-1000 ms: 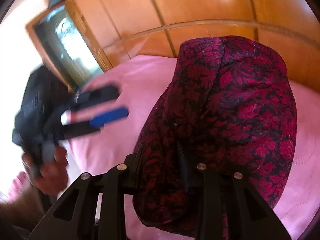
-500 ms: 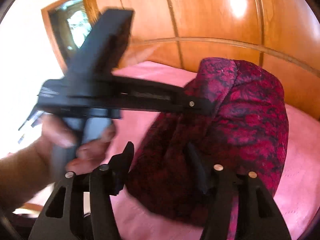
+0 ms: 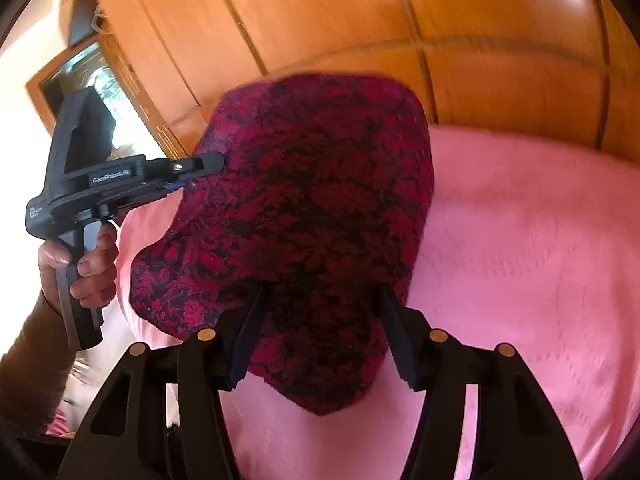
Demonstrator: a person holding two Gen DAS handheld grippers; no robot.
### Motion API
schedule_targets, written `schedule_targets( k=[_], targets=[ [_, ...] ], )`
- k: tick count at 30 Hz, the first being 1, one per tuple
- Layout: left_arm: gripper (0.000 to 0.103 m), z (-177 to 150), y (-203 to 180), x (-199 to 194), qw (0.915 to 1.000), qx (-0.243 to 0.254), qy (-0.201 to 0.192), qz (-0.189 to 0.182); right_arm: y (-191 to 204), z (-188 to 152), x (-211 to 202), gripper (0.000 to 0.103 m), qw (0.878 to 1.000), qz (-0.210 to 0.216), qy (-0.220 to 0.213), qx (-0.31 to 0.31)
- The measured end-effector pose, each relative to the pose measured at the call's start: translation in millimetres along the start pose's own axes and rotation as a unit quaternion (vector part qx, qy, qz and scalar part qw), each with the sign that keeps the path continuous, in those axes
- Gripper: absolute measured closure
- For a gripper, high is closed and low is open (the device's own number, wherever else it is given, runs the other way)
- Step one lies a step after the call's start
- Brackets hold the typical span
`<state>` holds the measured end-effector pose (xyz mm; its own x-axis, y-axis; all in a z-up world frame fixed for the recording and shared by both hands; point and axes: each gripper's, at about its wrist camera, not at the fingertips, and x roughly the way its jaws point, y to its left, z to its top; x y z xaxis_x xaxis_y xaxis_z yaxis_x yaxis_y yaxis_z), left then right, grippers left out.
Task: Fold small clothes
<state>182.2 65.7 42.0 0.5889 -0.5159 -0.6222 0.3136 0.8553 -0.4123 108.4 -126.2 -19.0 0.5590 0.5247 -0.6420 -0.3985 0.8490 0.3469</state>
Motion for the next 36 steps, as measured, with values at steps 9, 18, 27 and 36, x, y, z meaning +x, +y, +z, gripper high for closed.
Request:
schedule_targets(
  k=[9,18,27,36],
  targets=[
    [0.091,-29.1,73.9,19.9,0.9903,-0.052,0.048,0.119,51.2,7.7,70.0,0.046,0.996,-0.007,0.031,-0.085],
    [0.091,-58.9,51.4,2.0,0.9922,-0.082,0.004,0.093,6.4,20.4,61.6,0.046,0.995,0.04,0.06,-0.062],
    [0.084,-52.7,49.3,-1.5,0.9881,-0.094,-0.012,0.122,19.5,96.0,53.9,0.04,0.999,-0.011,0.008,-0.04],
    [0.084,-61.7,32.5,6.8,0.9819,-0.065,-0.023,0.176,21.7,144.4,162.4,0.031,0.985,-0.091,0.119,-0.08]
  ],
)
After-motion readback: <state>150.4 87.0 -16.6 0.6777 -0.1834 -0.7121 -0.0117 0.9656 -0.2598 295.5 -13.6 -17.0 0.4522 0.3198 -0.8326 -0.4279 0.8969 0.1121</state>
